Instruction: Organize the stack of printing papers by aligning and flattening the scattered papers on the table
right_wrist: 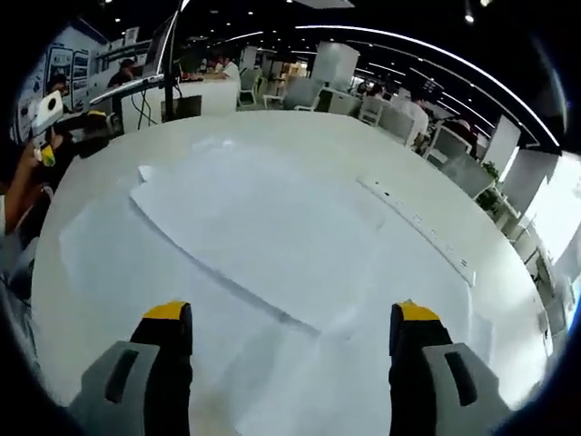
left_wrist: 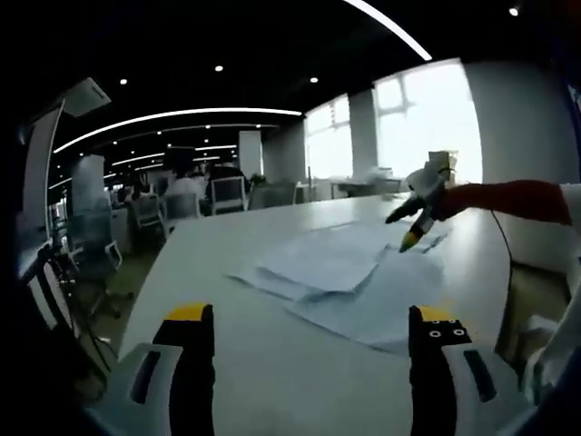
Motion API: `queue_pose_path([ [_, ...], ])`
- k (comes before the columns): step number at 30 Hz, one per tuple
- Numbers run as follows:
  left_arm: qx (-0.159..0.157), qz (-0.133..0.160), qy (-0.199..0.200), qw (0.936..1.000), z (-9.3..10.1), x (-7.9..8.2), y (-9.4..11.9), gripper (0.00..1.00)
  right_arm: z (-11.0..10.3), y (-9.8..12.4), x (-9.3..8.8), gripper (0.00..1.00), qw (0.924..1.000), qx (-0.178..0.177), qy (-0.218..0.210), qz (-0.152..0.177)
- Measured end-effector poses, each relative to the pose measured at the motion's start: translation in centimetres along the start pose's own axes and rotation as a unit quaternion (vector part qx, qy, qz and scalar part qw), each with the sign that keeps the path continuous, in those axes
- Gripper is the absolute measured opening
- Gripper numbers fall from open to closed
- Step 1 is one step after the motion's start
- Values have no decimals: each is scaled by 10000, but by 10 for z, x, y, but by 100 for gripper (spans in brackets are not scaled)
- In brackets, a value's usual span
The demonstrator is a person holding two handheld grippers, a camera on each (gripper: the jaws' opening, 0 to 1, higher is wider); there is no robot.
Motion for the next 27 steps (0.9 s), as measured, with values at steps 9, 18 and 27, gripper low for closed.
queue_pose_path([
  [9,-1,31,33,10000,-1,0,1,91,-15,-13,7,86,9997,122,192,-131],
  [18,-52,-12,46,10000,-4,-2,-2,90,-23,-23,11,86,9993,184,306,-132],
  [27,-49,-42,66,10000,-5,-1,-3,90,-25,-21,14,86,9992,196,342,-107],
])
Point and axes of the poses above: the point that each gripper's makers call its tool centre point, and the gripper's own axes: y roughly backward along the fingers, z roughly to its right, x roughly out of its top, the point moved 4 cm from there along y, roughly backward along the fingers, and after that the axes turned 13 degrees about -z, right-handed, at the moved point
